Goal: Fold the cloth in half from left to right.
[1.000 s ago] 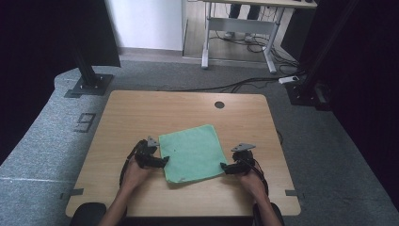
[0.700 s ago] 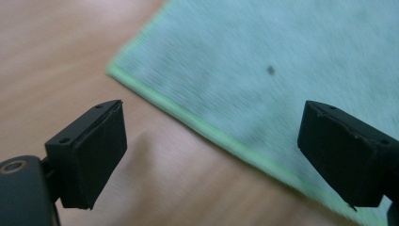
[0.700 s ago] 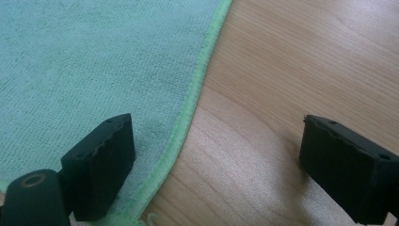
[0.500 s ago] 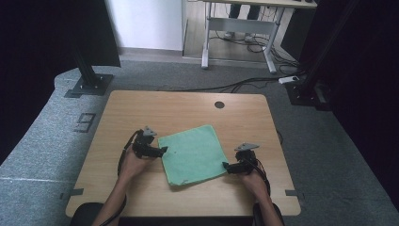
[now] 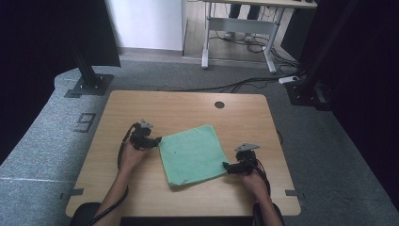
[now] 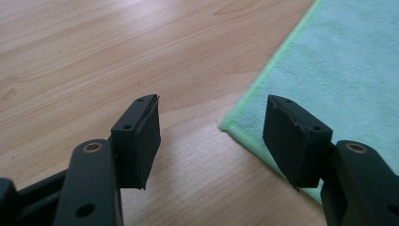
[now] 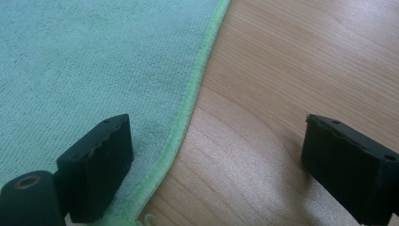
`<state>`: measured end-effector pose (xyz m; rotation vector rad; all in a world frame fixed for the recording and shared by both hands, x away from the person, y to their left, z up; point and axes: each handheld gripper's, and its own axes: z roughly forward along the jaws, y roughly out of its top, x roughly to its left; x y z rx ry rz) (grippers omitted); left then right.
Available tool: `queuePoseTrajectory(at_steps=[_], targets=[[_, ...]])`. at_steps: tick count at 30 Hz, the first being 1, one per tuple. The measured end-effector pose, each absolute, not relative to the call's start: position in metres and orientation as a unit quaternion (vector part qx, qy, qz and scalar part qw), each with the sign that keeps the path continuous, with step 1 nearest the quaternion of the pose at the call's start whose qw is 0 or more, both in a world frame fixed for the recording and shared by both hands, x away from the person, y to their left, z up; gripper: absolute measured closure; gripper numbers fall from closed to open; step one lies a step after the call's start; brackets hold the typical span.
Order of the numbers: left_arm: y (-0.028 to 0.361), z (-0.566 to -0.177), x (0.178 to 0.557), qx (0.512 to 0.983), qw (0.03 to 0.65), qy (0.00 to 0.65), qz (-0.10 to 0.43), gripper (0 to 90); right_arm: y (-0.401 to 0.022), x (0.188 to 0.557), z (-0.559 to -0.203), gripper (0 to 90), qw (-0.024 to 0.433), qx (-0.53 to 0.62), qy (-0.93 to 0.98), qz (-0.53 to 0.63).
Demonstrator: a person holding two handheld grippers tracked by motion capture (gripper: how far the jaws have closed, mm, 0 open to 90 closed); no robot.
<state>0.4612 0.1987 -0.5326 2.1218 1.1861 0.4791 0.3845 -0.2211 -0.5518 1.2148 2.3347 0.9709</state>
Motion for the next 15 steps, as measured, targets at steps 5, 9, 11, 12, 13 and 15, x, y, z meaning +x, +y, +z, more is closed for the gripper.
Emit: queuePoseTrajectory(at_steps=[5, 9, 11, 12, 13, 15], targets=[[0.2, -0.536, 0.468, 0.798, 0.345, 0.463, 0.172, 37.5, -0.221, 0.384, -0.552, 9.3, 0.168, 0.427, 0.82, 0.341], [0.196, -0.542, 0.471, 0.807, 0.329, 0.459, 0.174, 35.8, -0.221, 0.384, -0.552, 9.3, 0.168, 0.427, 0.82, 0.342], [0.196, -0.544, 0.47, 0.805, 0.332, 0.458, 0.179, 34.2, -0.221, 0.384, -0.552, 9.3, 0.169, 0.427, 0.82, 0.342], [0.196, -0.545, 0.47, 0.804, 0.334, 0.457, 0.181, 33.7, -0.221, 0.384, -0.552, 9.3, 0.169, 0.427, 0.82, 0.342], [0.197, -0.546, 0.469, 0.804, 0.336, 0.455, 0.185, 32.8, -0.221, 0.384, -0.552, 9.3, 0.168, 0.427, 0.82, 0.342], [0.197, -0.546, 0.47, 0.799, 0.332, 0.464, 0.187, 28.1, -0.221, 0.384, -0.552, 9.4, 0.168, 0.428, 0.82, 0.341]])
